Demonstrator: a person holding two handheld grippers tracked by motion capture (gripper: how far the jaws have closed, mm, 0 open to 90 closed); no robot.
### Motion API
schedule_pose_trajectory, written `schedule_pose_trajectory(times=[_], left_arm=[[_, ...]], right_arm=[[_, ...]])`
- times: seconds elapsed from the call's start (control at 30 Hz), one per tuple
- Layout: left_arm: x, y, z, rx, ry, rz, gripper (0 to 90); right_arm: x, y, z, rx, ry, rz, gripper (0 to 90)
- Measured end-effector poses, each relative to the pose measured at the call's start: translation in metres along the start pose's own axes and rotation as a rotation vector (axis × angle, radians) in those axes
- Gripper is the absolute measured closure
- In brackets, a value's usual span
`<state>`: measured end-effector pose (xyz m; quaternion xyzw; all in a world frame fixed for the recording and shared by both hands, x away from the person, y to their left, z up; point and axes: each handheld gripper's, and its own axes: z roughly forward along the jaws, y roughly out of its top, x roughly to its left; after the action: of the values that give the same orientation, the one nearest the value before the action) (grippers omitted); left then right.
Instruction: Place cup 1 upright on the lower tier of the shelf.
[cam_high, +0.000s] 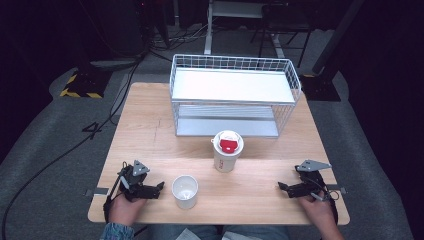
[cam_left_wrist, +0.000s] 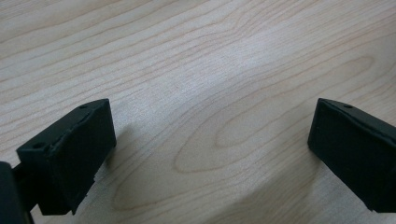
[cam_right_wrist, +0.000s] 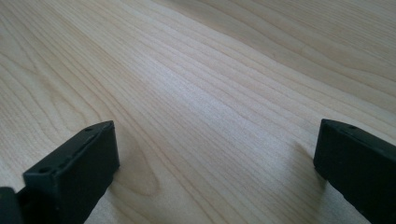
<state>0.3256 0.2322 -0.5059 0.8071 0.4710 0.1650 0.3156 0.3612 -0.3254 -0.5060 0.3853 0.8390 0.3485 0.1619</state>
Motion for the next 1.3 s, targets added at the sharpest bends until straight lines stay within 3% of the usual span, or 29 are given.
schedule_pose_trajectory(times=[0.3,0.67,0.9,1.13,1.3], left_arm=[[-0.001,0.000,-0.003,0.001,0.001,-0.013,0.0],[-0.008,-0.004,-0.027,-0.056,-0.002,-0.007,0.0],[-0.018,-0.007,-0.048,-0.116,-0.017,0.009,0.0],[-0.036,-0.018,-0.070,-0.225,-0.046,0.023,0.0],[-0.050,-0.023,-0.079,-0.282,-0.067,0.070,0.0]], right_arm=[[0.000,0.000,0.000,0.000,0.000,0.000,0.2],[0.000,0.000,0.000,0.000,0.000,0.000,0.2],[0.000,0.000,0.000,0.000,0.000,0.000,0.2],[0.000,0.000,0.000,0.000,0.000,0.000,0.2],[0.000,0.000,0.000,0.000,0.000,0.000,0.2]])
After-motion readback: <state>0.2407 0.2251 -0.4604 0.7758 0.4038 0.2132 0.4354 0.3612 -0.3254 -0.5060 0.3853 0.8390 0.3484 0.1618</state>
